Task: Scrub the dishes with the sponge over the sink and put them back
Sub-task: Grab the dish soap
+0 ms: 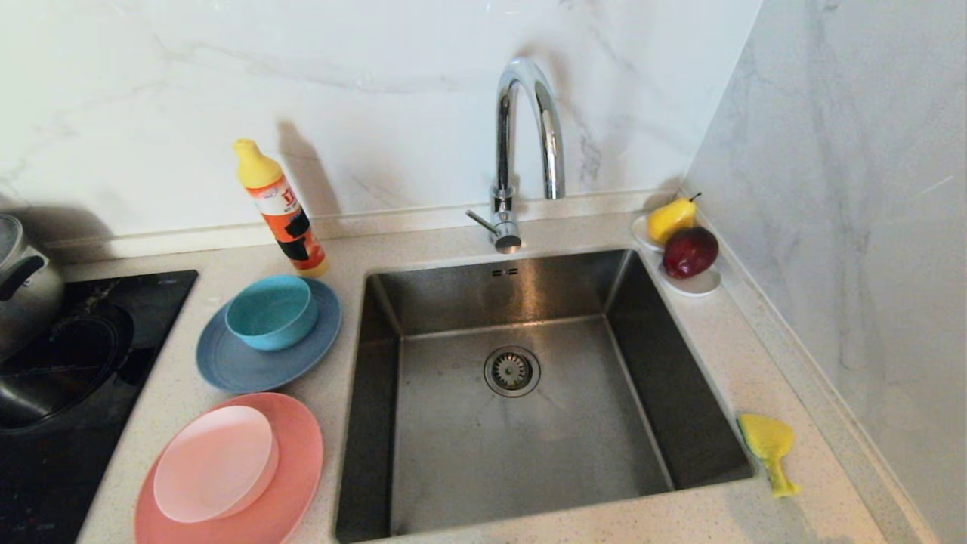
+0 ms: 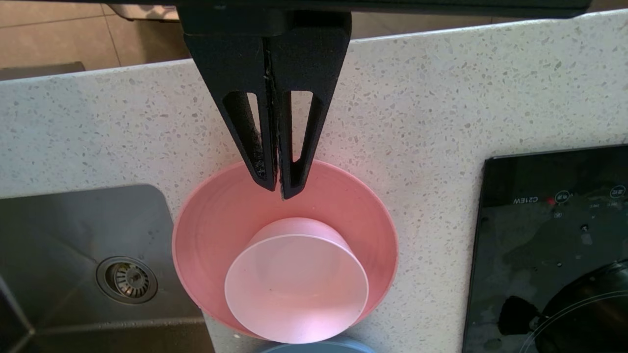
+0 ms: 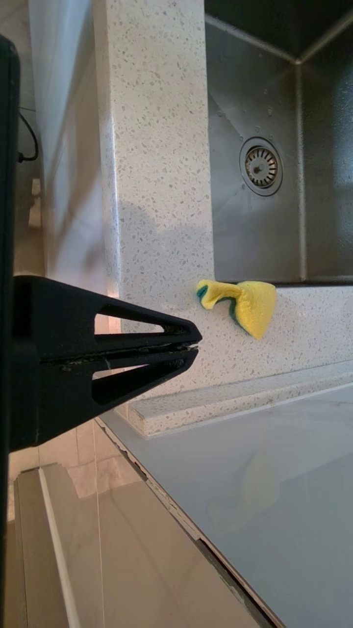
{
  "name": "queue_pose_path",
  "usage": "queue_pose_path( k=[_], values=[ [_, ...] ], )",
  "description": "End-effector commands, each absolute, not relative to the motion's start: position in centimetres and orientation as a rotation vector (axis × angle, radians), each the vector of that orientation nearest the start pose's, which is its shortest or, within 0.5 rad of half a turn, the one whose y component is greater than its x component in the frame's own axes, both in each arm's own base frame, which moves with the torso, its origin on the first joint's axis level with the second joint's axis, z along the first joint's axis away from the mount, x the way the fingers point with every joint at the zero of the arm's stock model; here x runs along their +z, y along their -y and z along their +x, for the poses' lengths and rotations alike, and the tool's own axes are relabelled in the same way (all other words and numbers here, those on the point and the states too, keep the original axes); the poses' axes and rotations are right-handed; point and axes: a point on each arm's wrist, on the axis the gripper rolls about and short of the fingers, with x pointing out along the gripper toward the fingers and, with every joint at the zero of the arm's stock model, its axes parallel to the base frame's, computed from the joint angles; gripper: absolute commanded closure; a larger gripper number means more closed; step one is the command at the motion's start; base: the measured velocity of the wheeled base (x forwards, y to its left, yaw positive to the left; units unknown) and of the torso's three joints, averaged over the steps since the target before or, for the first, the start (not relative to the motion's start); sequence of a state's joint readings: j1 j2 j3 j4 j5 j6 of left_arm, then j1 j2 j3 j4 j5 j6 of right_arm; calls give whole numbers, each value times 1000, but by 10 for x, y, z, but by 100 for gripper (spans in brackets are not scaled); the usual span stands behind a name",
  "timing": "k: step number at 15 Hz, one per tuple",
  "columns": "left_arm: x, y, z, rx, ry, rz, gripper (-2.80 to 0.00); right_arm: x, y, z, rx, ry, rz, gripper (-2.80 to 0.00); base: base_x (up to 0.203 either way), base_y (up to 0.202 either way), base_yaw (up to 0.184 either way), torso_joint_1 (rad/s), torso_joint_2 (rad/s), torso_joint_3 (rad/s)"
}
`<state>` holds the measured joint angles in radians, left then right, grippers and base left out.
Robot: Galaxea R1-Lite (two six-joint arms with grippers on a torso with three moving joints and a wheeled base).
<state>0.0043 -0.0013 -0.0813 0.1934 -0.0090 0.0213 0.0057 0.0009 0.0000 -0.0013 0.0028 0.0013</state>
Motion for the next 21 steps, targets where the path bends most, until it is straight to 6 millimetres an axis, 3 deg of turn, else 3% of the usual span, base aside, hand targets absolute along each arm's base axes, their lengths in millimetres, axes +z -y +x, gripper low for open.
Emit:
queue_pose_path(
  k=[1, 6, 7, 9, 12, 14, 16, 21],
  values=[
    [78, 0, -30, -2, -112, 12, 0, 76, 0, -23, 9, 0, 2, 0, 0, 0, 0, 0, 0, 0],
    [79, 0, -31, 24, -109, -4, 0, 76, 0, -23, 9, 0, 2, 0, 0, 0, 0, 0, 0, 0],
    [88, 0, -32, 27, -82, -1, 0, 76, 0, -23, 9, 0, 2, 0, 0, 0, 0, 0, 0, 0],
    [121, 0, -34, 30, -50, -5, 0, 76, 0, -23, 9, 0, 2, 0, 0, 0, 0, 0, 0, 0],
    [175, -1, -15, 50, -92, -9, 0, 76, 0, -23, 9, 0, 2, 0, 0, 0, 0, 0, 0, 0],
    [199, -2, 16, 81, -164, -20, 0, 76, 0, -23, 9, 0, 2, 0, 0, 0, 0, 0, 0, 0],
    [213, -3, 64, 113, -262, -43, 0, 76, 0, -23, 9, 0, 2, 0, 0, 0, 0, 0, 0, 0],
    [209, -6, 200, 220, -401, -64, 0, 76, 0, -23, 9, 0, 2, 0, 0, 0, 0, 0, 0, 0]
  ],
)
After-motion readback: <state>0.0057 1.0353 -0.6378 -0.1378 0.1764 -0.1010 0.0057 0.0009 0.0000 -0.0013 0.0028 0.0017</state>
